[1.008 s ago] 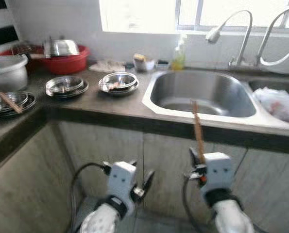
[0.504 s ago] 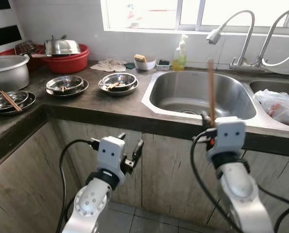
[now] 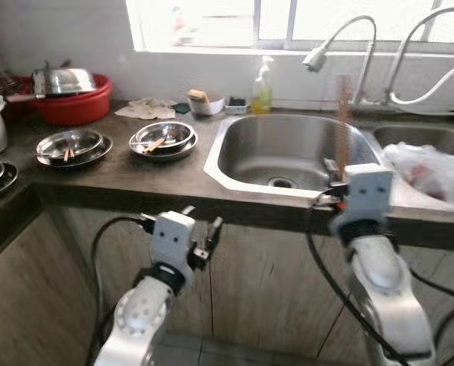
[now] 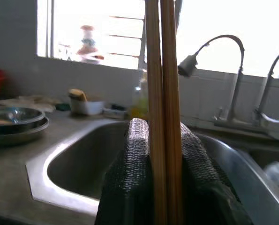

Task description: Kitchen organization

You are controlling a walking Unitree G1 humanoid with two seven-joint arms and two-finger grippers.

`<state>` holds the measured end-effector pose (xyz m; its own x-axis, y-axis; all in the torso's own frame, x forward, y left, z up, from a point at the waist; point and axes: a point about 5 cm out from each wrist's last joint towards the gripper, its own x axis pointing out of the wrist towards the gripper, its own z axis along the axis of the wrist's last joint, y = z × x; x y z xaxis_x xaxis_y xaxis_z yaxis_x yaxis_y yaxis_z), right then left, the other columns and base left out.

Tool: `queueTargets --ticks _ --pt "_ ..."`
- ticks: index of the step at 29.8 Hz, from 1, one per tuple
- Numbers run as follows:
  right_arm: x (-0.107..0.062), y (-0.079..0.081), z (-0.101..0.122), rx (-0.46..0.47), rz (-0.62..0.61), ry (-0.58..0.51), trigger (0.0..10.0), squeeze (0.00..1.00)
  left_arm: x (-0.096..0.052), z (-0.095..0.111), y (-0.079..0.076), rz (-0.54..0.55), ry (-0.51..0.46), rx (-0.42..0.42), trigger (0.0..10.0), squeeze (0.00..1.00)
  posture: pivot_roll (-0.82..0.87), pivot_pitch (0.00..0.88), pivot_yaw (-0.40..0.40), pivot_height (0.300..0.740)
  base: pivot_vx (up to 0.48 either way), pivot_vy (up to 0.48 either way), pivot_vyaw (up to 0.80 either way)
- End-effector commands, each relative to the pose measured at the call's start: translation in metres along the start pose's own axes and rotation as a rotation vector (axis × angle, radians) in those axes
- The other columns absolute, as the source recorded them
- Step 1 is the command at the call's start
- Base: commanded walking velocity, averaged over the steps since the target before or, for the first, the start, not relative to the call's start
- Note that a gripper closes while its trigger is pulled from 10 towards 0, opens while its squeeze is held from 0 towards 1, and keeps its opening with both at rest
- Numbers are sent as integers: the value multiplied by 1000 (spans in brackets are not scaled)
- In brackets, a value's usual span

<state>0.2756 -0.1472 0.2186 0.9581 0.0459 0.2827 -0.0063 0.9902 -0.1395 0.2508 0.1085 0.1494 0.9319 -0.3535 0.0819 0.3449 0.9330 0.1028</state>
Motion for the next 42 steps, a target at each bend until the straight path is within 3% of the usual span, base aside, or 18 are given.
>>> queueTargets --ticks 1,8,14,18,28,37,42 --pt "1 -8 -3 -11 -14 26 10000 0 4 3 -6 -24 -11 -3 10000 0 14 0 -32 740 465 0 0" --pt "17 -14 8 -55 35 19 10000 0 5 2 -5 -28 -11 7 10000 0 13 0 -30 740 464 0 0" --pt "39 -24 38 -111 55 -89 10000 0 7 3 -6 -32 -15 1 10000 0 9 0 -33 740 465 0 0" --pt "44 -26 38 -127 62 -88 10000 0 7 2 -7 -32 -15 1 10000 0 10 0 -35 740 465 0 0" --pt "68 -33 26 -254 138 41 10000 0 3 1 -6 -15 -2 -13 10000 0 19 0 -45 740 303 0 0" --pt "71 -24 7 -328 305 166 10000 0 2 0 -9 -20 3 -19 10000 0 22 0 -48 740 0 0 0" --pt "76 -25 -18 -379 389 318 10000 0 0 1 -11 -28 1 -24 10000 0 24 6 -47 740 0 0 0"
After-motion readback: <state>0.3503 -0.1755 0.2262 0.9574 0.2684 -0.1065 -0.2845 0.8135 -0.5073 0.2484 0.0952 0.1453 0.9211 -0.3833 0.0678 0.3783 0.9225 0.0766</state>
